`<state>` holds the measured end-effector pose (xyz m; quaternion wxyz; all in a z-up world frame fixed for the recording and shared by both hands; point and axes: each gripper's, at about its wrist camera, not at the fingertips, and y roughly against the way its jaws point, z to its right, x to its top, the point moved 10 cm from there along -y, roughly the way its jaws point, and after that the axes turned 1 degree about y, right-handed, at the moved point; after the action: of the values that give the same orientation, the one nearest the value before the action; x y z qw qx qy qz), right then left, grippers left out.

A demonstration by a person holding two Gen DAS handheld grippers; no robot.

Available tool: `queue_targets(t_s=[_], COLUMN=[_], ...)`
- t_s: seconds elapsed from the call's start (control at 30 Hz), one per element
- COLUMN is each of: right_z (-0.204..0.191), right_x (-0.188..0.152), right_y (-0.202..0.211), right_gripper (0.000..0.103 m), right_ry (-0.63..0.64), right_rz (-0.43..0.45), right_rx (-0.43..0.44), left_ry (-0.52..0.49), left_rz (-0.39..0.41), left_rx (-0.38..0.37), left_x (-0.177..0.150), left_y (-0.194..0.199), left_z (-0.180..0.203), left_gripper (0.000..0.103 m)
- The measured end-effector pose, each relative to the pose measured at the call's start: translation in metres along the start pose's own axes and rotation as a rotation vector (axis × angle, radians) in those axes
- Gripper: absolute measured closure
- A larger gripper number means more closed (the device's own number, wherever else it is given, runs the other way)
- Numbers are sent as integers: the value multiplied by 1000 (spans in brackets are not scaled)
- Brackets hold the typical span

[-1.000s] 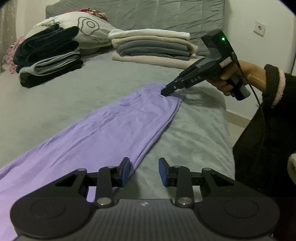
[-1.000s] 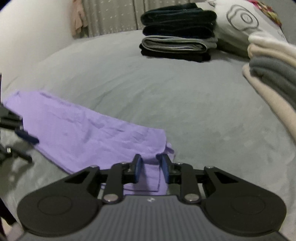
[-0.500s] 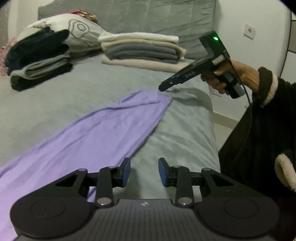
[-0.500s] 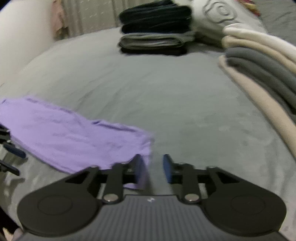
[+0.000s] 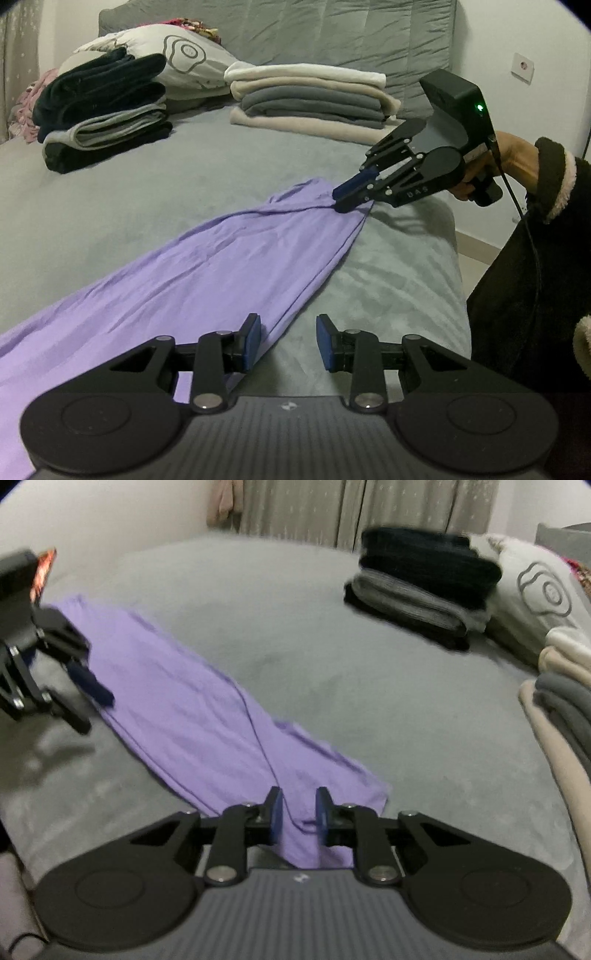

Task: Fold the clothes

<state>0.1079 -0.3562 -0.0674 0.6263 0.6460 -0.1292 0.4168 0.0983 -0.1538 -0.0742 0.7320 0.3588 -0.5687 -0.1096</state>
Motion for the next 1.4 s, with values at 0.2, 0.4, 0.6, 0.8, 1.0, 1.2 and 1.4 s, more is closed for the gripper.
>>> queue_targets(t_s=[0.2, 0.4, 0.6, 0.8, 1.0, 1.2, 1.4], right_z=[10, 60, 59, -1, 15, 12, -32], right_x=[3, 14, 8, 8, -14, 15, 69], right_y=[-6, 2, 15, 1, 0, 6, -22], right_gripper=[103, 84, 76, 83, 76, 68, 64], right_ry=[-50, -211, -233, -111, -151, -148, -72], right_rz=[1, 101, 103, 85, -8, 45, 87], right_rx=[23, -245, -249, -92, -117, -125, -19], left_ry=[-1, 1, 10, 29, 41, 93, 267], left_rz=[-6, -1, 22, -19, -50, 14, 80], left_rx=[-2, -8, -5, -7, -85, 12, 179], left_x=[-2, -1, 2, -8, -12, -7, -3], left_y=[-2, 0, 7, 0, 12, 36, 61], left_z=[-1, -1, -5, -10, -5, -25, -72], left_gripper=[70, 70, 70, 70, 70, 67, 58])
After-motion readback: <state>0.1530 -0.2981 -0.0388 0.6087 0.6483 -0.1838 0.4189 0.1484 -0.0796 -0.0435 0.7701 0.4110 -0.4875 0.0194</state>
